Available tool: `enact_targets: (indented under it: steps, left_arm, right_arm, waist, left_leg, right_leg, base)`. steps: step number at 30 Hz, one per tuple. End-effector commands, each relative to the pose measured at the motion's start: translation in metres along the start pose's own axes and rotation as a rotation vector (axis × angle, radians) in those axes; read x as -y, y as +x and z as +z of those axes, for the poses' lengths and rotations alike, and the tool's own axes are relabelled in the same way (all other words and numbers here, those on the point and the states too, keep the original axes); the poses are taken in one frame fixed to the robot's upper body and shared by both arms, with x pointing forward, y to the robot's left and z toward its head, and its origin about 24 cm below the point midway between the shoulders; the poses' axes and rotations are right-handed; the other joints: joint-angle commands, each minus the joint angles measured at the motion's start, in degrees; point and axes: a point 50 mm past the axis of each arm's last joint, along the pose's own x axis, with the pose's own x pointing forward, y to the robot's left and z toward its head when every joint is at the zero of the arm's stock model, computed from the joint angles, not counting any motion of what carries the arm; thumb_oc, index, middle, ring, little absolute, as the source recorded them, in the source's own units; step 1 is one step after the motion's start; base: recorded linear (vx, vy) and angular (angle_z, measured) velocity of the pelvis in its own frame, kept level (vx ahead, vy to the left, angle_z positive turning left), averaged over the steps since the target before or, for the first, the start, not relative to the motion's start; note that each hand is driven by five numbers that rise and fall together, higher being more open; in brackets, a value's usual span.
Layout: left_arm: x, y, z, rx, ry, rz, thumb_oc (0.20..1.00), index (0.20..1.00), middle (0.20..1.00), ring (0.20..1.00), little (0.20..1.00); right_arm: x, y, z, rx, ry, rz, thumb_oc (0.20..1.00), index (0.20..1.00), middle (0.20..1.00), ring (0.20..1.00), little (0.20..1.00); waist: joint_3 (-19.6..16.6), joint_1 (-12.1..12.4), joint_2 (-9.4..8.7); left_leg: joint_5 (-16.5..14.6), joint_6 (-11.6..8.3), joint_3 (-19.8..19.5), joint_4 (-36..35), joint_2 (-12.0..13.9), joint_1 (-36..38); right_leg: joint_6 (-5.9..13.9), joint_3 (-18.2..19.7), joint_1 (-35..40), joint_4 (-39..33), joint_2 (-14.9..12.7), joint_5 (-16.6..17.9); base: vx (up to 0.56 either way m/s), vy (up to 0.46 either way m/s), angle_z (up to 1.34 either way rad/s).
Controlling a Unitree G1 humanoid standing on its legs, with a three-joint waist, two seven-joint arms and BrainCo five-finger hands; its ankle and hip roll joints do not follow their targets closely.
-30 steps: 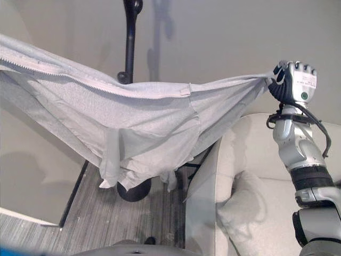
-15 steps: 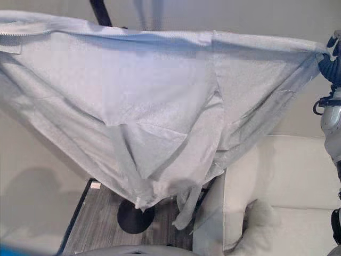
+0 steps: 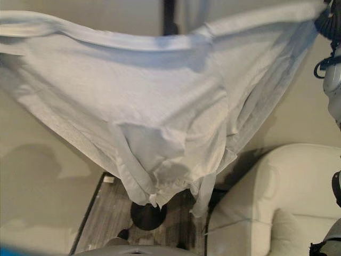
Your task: Hang the clothes on the sofa on the clothes rack.
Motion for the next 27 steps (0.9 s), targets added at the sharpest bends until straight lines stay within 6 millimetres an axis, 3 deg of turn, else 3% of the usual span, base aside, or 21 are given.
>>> enact_targets:
  steps: [1,5,8,9,10,14,16,17,18,20,21,24,27]
  left_arm:
    - [0.017,-0.03,-0.071,-0.304,0.168,-0.209,0.2,0.2,0.2,0.2,0.2]
    - [0.035,-0.039,-0.059,-0.286,0.155,-0.278,0.2,0.2,0.2,0.2,0.2]
    - [0.052,-0.054,-0.047,-0.277,0.124,-0.334,0.2,0.2,0.2,0.2,0.2]
    - [0.052,-0.055,-0.047,-0.277,0.124,-0.336,0.2,0.2,0.2,0.2,0.2]
    - [0.059,-0.062,-0.038,-0.246,0.119,-0.356,0.2,0.2,0.2,0.2,0.2]
    - [0.074,-0.084,-0.02,-0.222,0.072,-0.402,0.2,0.2,0.2,0.2,0.2]
    - [0.077,-0.087,0.0,-0.172,0.013,-0.385,0.2,0.2,0.2,0.2,0.2]
    - [0.077,-0.088,0.0,-0.17,0.014,-0.388,0.2,0.2,0.2,0.2,0.2]
    - [0.08,-0.095,0.008,-0.159,-0.014,-0.396,0.2,0.2,0.2,0.2,0.2]
    - [0.094,-0.129,0.031,-0.147,-0.085,-0.472,0.2,0.2,0.2,0.2,0.2]
    - [0.094,-0.131,0.031,-0.148,-0.085,-0.476,0.2,0.2,0.2,0.2,0.2]
    - [0.107,-0.169,0.055,-0.165,-0.166,-0.569,0.2,0.2,0.2,0.2,0.2]
    - [0.12,-0.216,0.086,-0.232,-0.262,-0.702,0.2,0.2,0.2,0.2,0.2]
  right_arm:
    - [0.016,0.013,-0.027,-0.125,-0.054,-0.012,0.2,0.2,0.2,0.2,0.2]
    - [-0.008,0.006,-0.011,-0.1,-0.057,0.079,0.2,0.2,0.2,0.2,0.2]
    - [-0.037,-0.012,0.008,-0.058,-0.032,0.19,0.2,0.2,0.2,0.2,0.2]
    - [-0.038,-0.013,0.008,-0.056,-0.032,0.191,0.2,0.2,0.2,0.2,0.2]
    - [-0.054,-0.03,0.012,-0.057,-0.024,0.253,0.2,0.2,0.2,0.2,0.2]
    - [-0.086,-0.072,0.018,-0.065,0.008,0.377,0.2,0.2,0.2,0.2,0.2]
    - [-0.1,-0.1,0.016,-0.079,0.011,0.452,0.2,0.2,0.2,0.2,0.2]
    - [-0.1,-0.101,0.016,-0.077,0.01,0.454,0.2,0.2,0.2,0.2,0.2]
    - [-0.106,-0.115,0.015,-0.089,0.017,0.489,0.2,0.2,0.2,0.2,0.2]
    - [-0.122,-0.153,0.018,-0.11,0.038,0.589,0.2,0.2,0.2,0.2,0.2]
    - [-0.122,-0.154,0.019,-0.106,0.037,0.591,0.2,0.2,0.2,0.2,0.2]
    - [-0.133,-0.187,0.027,-0.113,0.071,0.677,0.2,0.2,0.2,0.2,0.2]
    - [-0.144,-0.216,0.054,-0.099,0.159,0.75,0.2,0.2,0.2,0.2,0.2]
  waist:
    - [-3.88,1.05,-0.25]
    - [-5.64,1.7,0.36]
    - [-5.97,2.35,0.7]
    - [-6.08,2.37,0.7]
    - [-5.76,2.63,0.98]
    - [-5.13,2.94,1.14]
    - [-4.65,3.21,1.07]
    - [-4.81,3.21,1.09]
    - [-4.42,3.26,1.07]
    - [-4.05,3.09,1.04]
    - [-4.23,2.96,1.14]
    - [-3.79,2.51,1.17]
    - [-3.56,1.72,1.12]
  left_leg:
    - [0.54,5.53,6.65,-9.02,-8.34,-0.67]
    - [3.24,5.59,6.23,-9.02,-8.8,1.21]
    - [3.79,6.03,6.7,-9.02,-8.88,2.18]
    - [3.77,6.04,6.76,-9.02,-8.87,2.17]
    - [3.86,6.38,6.83,-9.02,-8.93,2.27]
    - [3.87,6.96,6.75,-9.02,-9.13,2.25]
    - [3.72,7.26,6.51,-9.02,-9.31,2.23]
    - [3.7,7.27,6.53,-9.02,-9.31,2.27]
    - [3.68,7.38,6.47,-9.02,-9.38,2.27]
    - [3.51,7.61,6.37,-9.02,-9.52,2.55]
    - [3.48,7.62,6.37,-9.02,-9.52,2.58]
    - [3.37,7.8,6.19,-9.02,-9.52,2.82]
    - [3.23,7.85,6.07,-9.02,-9.46,3.27]
  right_leg:
    - [-3.65,-0.01,6.0,-8.06,5.84,1.23]
    - [-3.62,0.72,6.97,-8.88,5.5,1.45]
    - [-3.36,1.44,6.41,-9.47,4.8,1.74]
    - [-3.35,1.51,6.39,-9.47,4.8,1.75]
    - [-3.17,1.81,5.99,-9.57,4.65,1.99]
    - [-2.99,2.23,5.28,-9.69,4.48,2.24]
    - [-2.96,2.44,5.02,-9.69,4.49,2.37]
    - [-2.96,2.47,5.05,-9.69,4.48,2.35]
    - [-2.97,2.63,4.97,-9.69,4.53,2.37]
    - [-3.02,2.91,4.97,-9.69,4.57,2.35]
    - [-3.02,2.92,5.0,-9.69,4.57,2.33]
    - [-3.08,3.38,5.14,-9.69,4.68,2.34]
    - [-3.18,4.39,5.24,-9.69,4.99,2.23]
  base:
    - [0.18,0.153,0.48]
    - [0.19,0.115,-0.25]
    - [0.12,0.116,-0.14]
    - [0.09,0.103,-0.29]
    - [0.04,0.065,-0.21]
    - [0.03,0.04,-0.12]
    - [0.0,0.005,-0.04]
    - [0.0,0.0,0.0]
    - [0.0,0.0,0.0]
    - [0.0,0.0,0.0]
    - [0.0,0.0,0.0]
    - [0.0,0.0,0.0]
    - [0.0,0.0,0.0]
